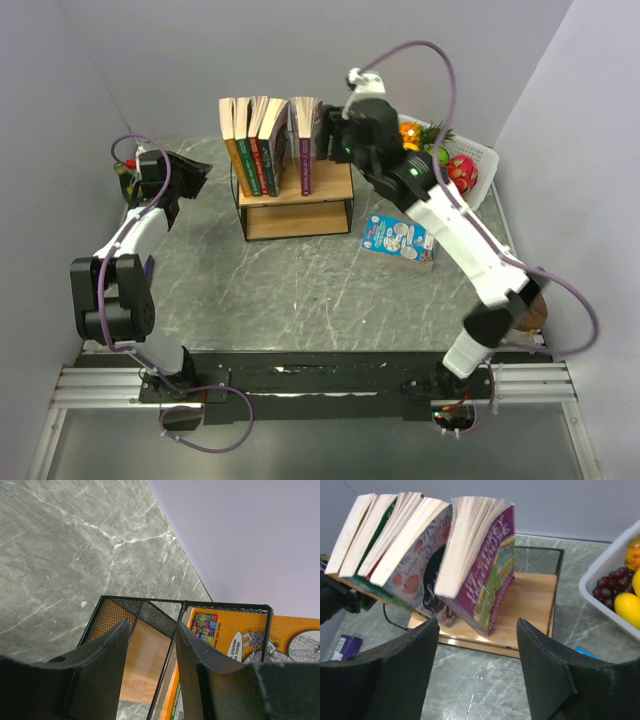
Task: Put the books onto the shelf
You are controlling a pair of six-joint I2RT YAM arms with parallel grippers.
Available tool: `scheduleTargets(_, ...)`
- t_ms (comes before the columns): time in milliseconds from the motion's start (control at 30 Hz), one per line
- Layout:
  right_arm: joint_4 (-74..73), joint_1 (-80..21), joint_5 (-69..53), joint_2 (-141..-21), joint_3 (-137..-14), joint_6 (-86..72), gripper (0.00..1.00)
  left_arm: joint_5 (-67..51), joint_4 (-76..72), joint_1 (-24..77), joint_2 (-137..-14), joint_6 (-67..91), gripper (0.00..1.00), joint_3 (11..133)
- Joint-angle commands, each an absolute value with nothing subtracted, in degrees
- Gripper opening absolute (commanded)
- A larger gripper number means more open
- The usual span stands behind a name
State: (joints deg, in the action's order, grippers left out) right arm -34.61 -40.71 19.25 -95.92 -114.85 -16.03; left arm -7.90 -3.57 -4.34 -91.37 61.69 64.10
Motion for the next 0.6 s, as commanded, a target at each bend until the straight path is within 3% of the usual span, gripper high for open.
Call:
scheduleTargets(0,-25.14,-38.94,21.27,-87.54,-103.55,-17.92,0.55,-8.53,-4.39,-4.92,-91.84,61.17,0.48,66.27)
scheduleTargets(67,-26.01,-36.66,18.73,-88.32,-101.96,-19.95,0.34,-8.70,-4.48,-4.92,-92.20,61.17,0.48,66.36)
scheduleTargets(100,-26.10,-36.04,17.68,-88.94,-101.78,-20.30,0.13,-8.96,-4.74,-5.01,-92.37,61.17,0.48,66.27)
scheduleTargets(167,-25.14,-34.81,14.87,-91.49,-101.25,-21.27,0.00,-9.40,-5.53,-4.92,-92.72,61.61,0.47,66.01)
scheduleTargets(567,-18.55,-29.36,3.52,-103.44,-102.13,-30.67,0.00,-12.39,-7.56,-4.83,-95.10,61.87,0.47,65.13)
